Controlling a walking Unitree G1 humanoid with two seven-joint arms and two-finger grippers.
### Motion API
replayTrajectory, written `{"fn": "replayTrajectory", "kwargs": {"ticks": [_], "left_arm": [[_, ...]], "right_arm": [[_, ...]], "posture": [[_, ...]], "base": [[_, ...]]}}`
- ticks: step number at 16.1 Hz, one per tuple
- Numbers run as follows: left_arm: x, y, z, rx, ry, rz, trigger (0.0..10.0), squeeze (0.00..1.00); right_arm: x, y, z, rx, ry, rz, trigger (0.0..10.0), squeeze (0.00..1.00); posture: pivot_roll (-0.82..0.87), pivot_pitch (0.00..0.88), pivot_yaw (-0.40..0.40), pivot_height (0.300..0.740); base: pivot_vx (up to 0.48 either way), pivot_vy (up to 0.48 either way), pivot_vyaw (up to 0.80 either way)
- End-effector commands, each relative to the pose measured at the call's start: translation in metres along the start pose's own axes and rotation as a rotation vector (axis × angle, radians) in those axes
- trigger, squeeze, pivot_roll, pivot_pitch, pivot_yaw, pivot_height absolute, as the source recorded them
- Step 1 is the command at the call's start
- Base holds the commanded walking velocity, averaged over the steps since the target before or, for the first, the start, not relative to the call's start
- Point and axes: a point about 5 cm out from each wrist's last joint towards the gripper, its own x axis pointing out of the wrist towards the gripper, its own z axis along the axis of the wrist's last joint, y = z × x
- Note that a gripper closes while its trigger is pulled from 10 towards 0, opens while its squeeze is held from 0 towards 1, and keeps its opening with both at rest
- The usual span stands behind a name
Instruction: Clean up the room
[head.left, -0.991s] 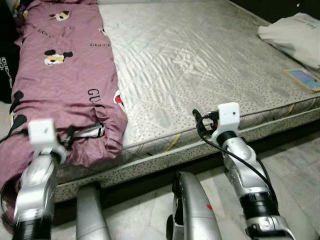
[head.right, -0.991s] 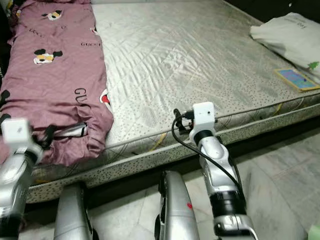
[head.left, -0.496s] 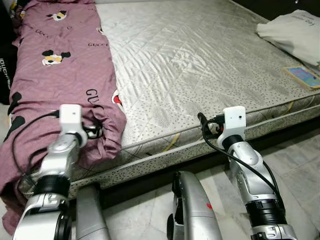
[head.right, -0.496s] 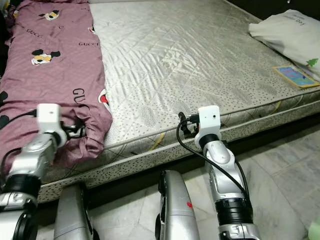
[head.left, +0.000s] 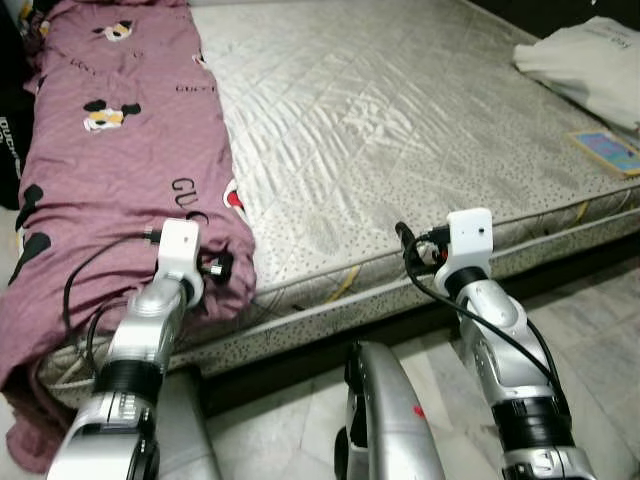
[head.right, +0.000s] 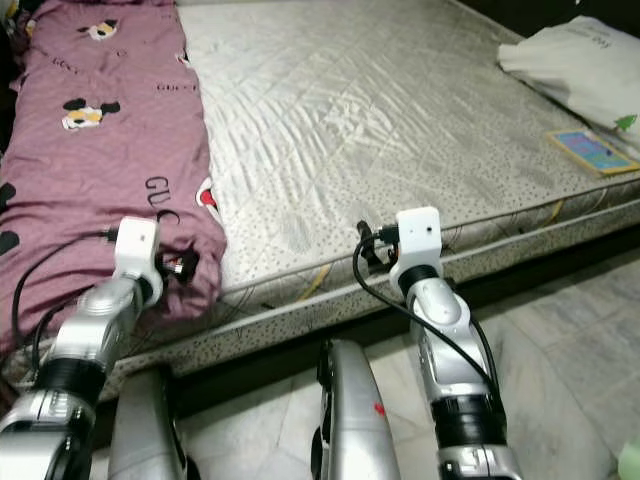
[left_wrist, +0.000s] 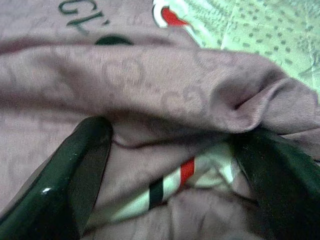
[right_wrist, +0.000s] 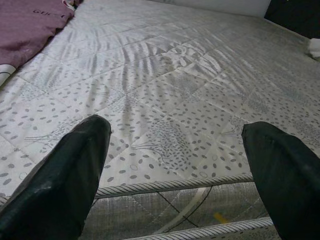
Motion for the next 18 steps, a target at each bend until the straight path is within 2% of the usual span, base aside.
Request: {"fn": "replayTrajectory", "kwargs": {"ticks": [1, 5, 8, 9, 11, 15, 18], "left_arm": [[-0.006, -0.004, 0.003, -0.021, -0.007, 0.001, 10.0, 0.00], [-0.036, -0.029, -0.003, -0.045, -0.026, -0.069, 10.0, 0.00], [-0.048, -0.037, -0.012, -0.088, 0.007, -0.058, 10.0, 0.00], [-0.042, -0.026, -0.020, -0.168, 0.034, 0.031, 10.0, 0.00], [-0.038, -0.016, -0.018, -0.245, 0.013, 0.089, 10.0, 0.00], [-0.027, -0.001, -0.019, -0.317, 0.033, 0.189, 10.0, 0.00], [-0.012, 0.003, -0.022, -0.343, 0.079, 0.178, 10.0, 0.00]], "right_arm": [[0.001, -0.005, 0.004, 0.000, -0.010, -0.020, 10.0, 0.00], [0.003, -0.004, 0.004, 0.000, -0.008, -0.014, 10.0, 0.00], [0.004, -0.005, 0.003, -0.001, -0.007, -0.015, 10.0, 0.00], [0.006, -0.003, 0.004, -0.001, -0.008, -0.013, 10.0, 0.00], [0.005, -0.004, 0.005, -0.004, -0.011, -0.013, 10.0, 0.00], [0.004, -0.011, 0.004, -0.016, -0.007, -0.032, 10.0, 0.00], [0.003, -0.008, 0.004, -0.014, -0.007, -0.028, 10.0, 0.00]], "posture": [[-0.18, 0.008, -0.058, 0.504], [-0.16, 0.006, -0.061, 0.504], [-0.15, 0.008, -0.065, 0.504], [-0.16, 0.007, -0.066, 0.504], [-0.17, 0.006, -0.066, 0.504], [-0.18, 0.006, -0.063, 0.504], [-0.18, 0.006, -0.070, 0.504]], "base": [[0.000, 0.000, 0.00], [0.000, 0.000, 0.00], [0.000, 0.000, 0.00], [0.000, 0.000, 0.00], [0.000, 0.000, 0.00], [0.000, 0.000, 0.00], [0.000, 0.000, 0.00]]}}
